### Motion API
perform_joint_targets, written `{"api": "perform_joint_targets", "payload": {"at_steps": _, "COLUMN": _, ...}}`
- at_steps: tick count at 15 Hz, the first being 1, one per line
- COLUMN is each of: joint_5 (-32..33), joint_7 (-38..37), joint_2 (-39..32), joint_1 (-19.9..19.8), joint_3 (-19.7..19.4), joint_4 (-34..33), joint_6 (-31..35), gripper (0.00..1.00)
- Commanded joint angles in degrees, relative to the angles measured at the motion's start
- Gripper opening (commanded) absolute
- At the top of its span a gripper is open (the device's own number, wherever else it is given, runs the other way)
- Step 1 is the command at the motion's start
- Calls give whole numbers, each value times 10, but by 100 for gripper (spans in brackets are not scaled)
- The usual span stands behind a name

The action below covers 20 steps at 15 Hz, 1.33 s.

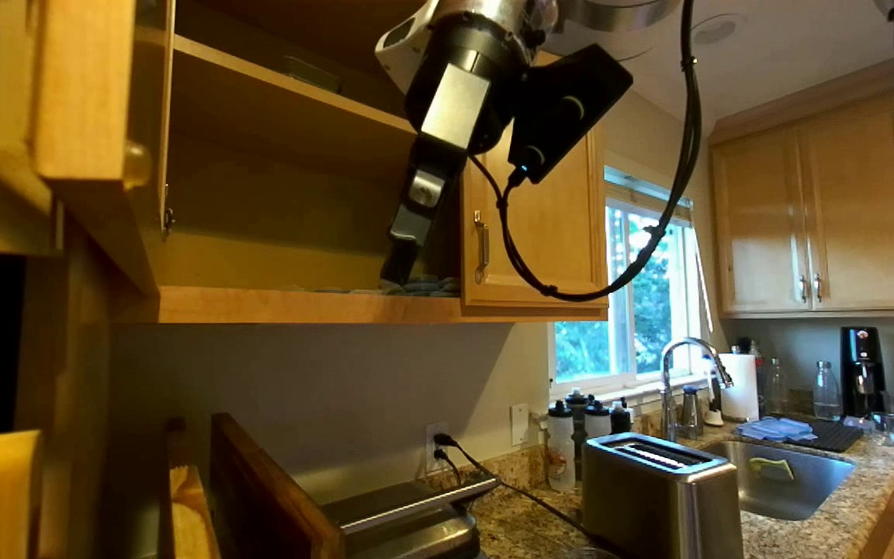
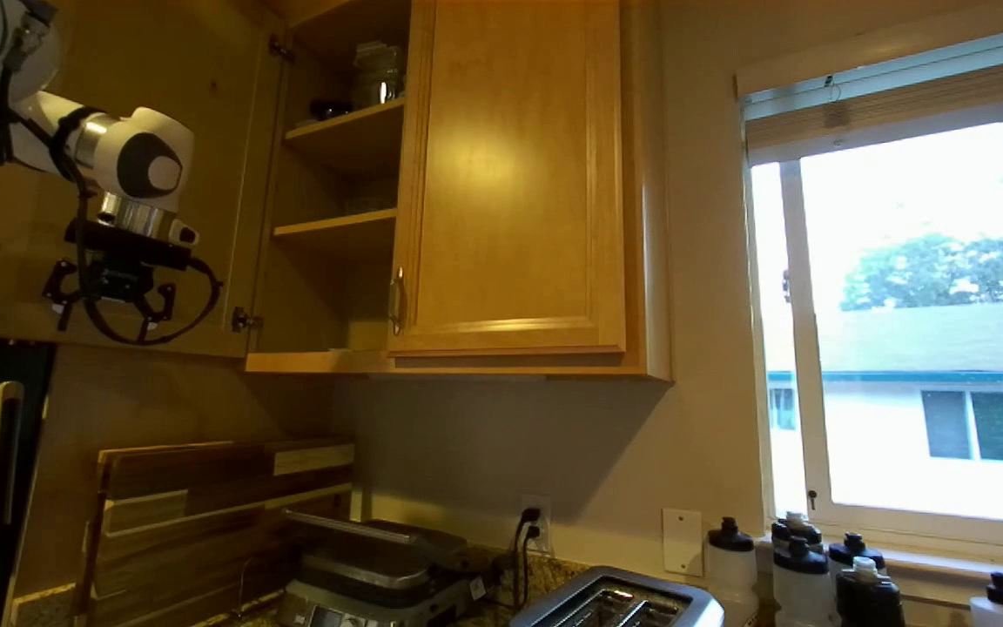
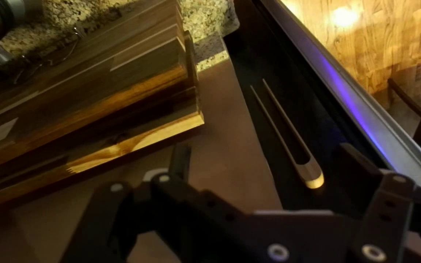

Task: Close the top cabinet

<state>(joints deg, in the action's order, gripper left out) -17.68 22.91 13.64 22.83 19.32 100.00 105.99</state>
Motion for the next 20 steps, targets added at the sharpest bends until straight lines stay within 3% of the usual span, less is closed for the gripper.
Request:
{"api": "perform_joint_targets", "payload": {"at_steps": 1, "joint_5": -20, "joint_7": 21, "joint_2": 44, "joint_1": 13, "joint_3": -3, "joint_4": 40, "joint_6": -12, "gripper": 100}}
{"api": "perform_joint_targets", "payload": {"at_steps": 10, "joint_5": -13, "joint_7": 16, "joint_2": 9, "joint_1": 46, "joint_3": 39, "joint_4": 7, "joint_6": -17, "gripper": 100}}
{"api": "perform_joint_targets", "payload": {"at_steps": 20, "joint_5": -33, "joint_7": 6, "joint_2": -23, "joint_1": 45, "joint_3": 54, "joint_4": -12, "joint_6": 14, "gripper": 100}}
